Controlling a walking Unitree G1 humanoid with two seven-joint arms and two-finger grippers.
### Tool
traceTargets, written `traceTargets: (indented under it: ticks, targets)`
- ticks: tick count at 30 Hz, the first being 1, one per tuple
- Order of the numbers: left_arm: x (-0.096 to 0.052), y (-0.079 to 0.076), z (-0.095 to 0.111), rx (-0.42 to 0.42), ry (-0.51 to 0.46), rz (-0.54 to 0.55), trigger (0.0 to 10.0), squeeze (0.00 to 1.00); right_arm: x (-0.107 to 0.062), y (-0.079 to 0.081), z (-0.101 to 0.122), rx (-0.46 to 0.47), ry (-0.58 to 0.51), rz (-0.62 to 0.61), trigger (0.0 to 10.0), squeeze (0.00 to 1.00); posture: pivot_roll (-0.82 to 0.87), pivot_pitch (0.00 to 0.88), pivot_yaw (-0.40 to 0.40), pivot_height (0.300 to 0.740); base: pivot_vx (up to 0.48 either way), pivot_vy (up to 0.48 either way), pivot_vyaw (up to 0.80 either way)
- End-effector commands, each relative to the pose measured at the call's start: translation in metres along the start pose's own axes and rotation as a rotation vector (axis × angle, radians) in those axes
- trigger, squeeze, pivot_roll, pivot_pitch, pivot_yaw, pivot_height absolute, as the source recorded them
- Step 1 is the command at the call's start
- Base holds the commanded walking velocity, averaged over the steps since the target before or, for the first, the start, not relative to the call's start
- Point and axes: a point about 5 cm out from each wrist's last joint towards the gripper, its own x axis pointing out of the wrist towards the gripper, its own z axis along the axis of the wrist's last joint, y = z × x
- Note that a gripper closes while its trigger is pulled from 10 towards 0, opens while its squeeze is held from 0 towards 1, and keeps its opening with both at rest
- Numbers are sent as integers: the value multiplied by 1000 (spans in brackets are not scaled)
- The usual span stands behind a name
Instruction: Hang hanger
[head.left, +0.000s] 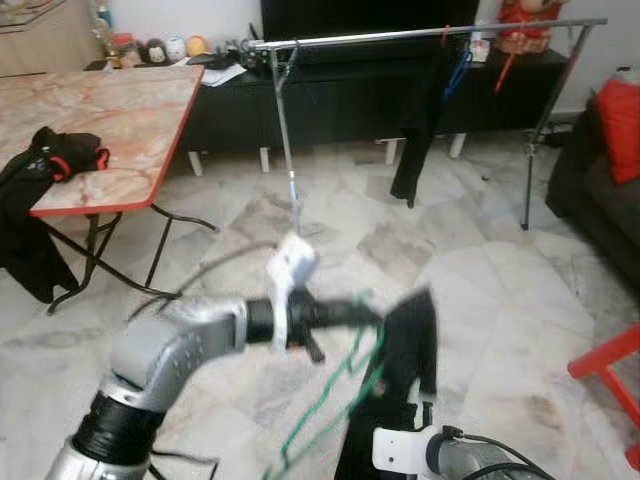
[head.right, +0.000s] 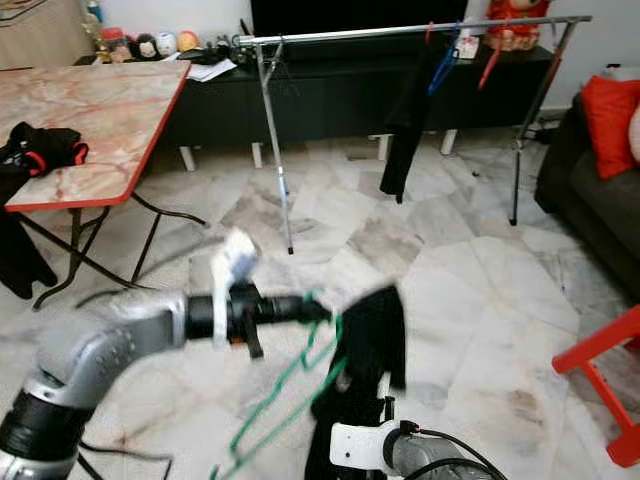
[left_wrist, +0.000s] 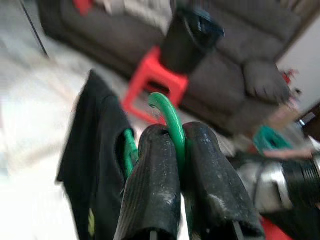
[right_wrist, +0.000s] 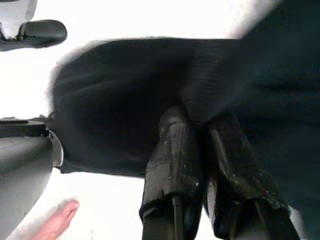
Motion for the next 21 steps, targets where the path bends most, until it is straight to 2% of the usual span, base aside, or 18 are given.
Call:
traceTargets:
  ticks: [1, 2, 4, 8, 11, 12, 13, 14, 15, 16, 17, 21]
  targets:
    - [-2, -1, 12, 46, -80, 9, 10000, 0, 1, -1, 1, 8, -2, -14, 0, 0, 51, 14, 21, 740, 0, 0, 0]
    - [-2, -1, 16, 30, -150, 18, 10000, 0, 1, -1, 1, 35, -8, -30, 0, 0, 51, 14, 21, 740, 0, 0, 0]
    - [-1, -2, 20, 21, -200, 29, 10000, 0, 1, -2, 1, 32, -6, -35, 0, 0, 51, 14, 21, 740, 0, 0, 0]
    - [2, -4, 24, -4, -256, 32, 10000, 0, 2, -3, 1, 29, -1, -41, 0, 0, 43, 11, 15, 740, 0, 0, 0]
    - [3, -4, 23, 2, -255, 32, 10000, 0, 2, -4, 0, 35, 4, -42, 0, 0, 42, 8, 12, 740, 0, 0, 0]
    - [4, -5, 23, 6, -254, 30, 10000, 0, 2, -4, 0, 39, 9, -41, 1490, 0, 41, 7, 11, 740, 0, 0, 0]
    - [4, -5, 22, 9, -254, 29, 10000, 0, 2, -4, 0, 49, 11, -41, 6627, 0, 40, 6, 10, 740, 0, 0, 0]
    - [4, -5, 22, 9, -254, 29, 10000, 0, 2, -4, 0, 49, 11, -41, 6627, 0, 40, 6, 10, 740, 0, 0, 0]
    - [5, -5, 22, 9, -255, 29, 10000, 0, 2, -4, -1, 53, 12, -43, 8196, 0, 40, 4, 10, 740, 0, 0, 0]
    - [5, -5, 21, 11, -252, 28, 10000, 0, 3, -5, 0, 60, 12, -48, 10000, 447, 36, 1, 10, 740, 0, 0, 0]
    - [6, -5, 20, 12, -252, 28, 10000, 0, 3, -5, 0, 62, 12, -50, 10000, 1000, 36, 0, 9, 740, 0, 0, 0]
    - [7, -6, 20, 12, -250, 31, 10000, 0, 3, -5, 0, 60, 12, -51, 10000, 1000, 36, 0, 9, 740, 0, 0, 0]
